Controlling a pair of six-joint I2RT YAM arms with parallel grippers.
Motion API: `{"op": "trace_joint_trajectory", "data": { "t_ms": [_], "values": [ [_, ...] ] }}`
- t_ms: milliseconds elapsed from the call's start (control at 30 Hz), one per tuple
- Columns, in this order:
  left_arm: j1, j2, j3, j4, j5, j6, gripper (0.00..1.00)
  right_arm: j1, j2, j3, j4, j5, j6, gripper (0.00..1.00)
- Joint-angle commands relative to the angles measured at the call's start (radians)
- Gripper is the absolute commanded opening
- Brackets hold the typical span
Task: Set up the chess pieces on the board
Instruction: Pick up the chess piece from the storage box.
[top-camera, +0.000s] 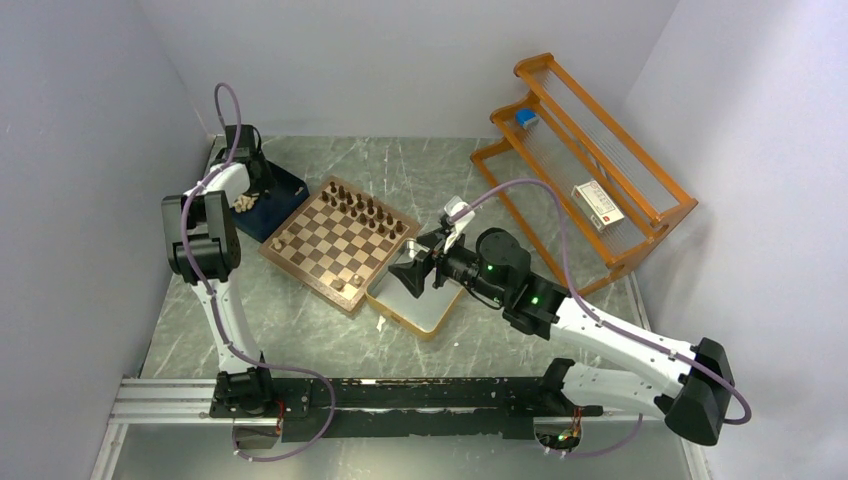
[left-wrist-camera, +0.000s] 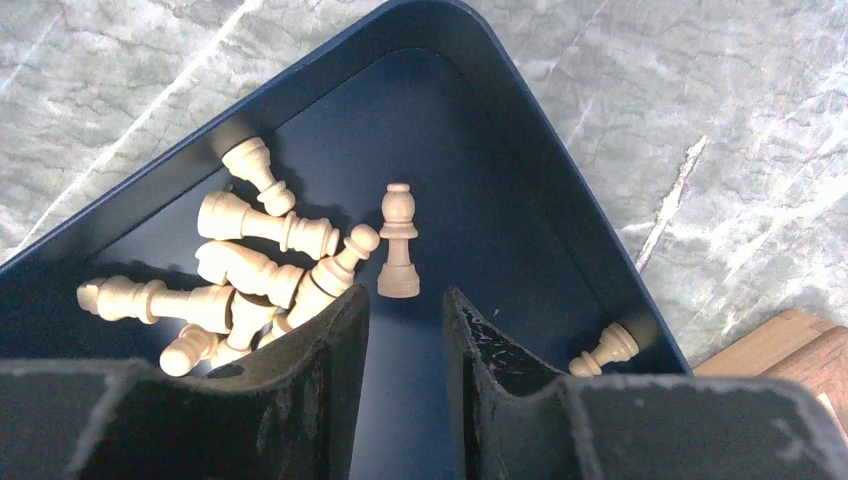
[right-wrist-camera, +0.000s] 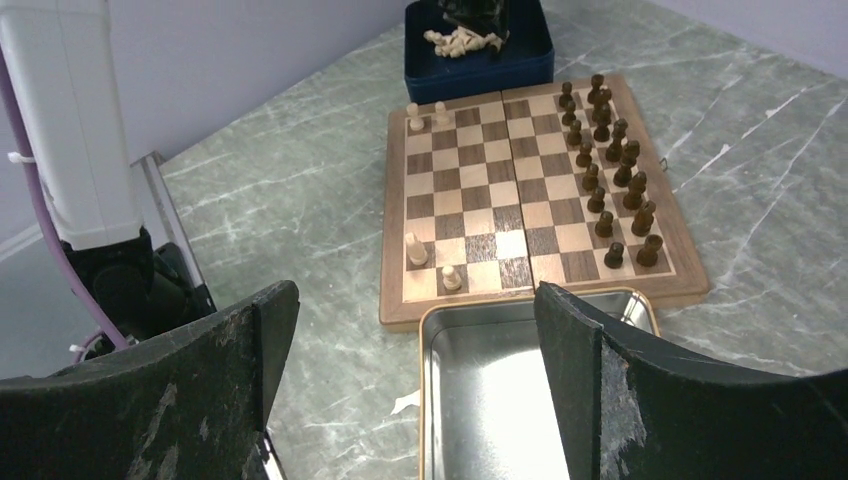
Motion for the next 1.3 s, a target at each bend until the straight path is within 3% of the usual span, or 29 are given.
{"op": "trace_joint_trajectory", "data": {
  "t_ms": [0,567,900,1267],
  "values": [
    [0.001,0.026,0.029,0.054,0.002,0.003,0.38,0.000,-0.044,-0.009,0.040,0.013,-0.008,0.92],
    [0.001,0.094,0.044,0.038,0.005,-0.004,0.36,0.000,-0.014,-0.004,0.051,0.010,-0.016,0.92],
    [0.002,0.091,0.043,-0.022,0.013,-0.027,0.28,0.000,-0.023,-0.023,0.069,0.016,-0.010,0.92],
    [0.002,-0.089,-0.086,-0.038,0.074,-0.001,0.23,0.000,-0.024,-0.060,0.102,0.030,0.030,0.93]
  ]
}}
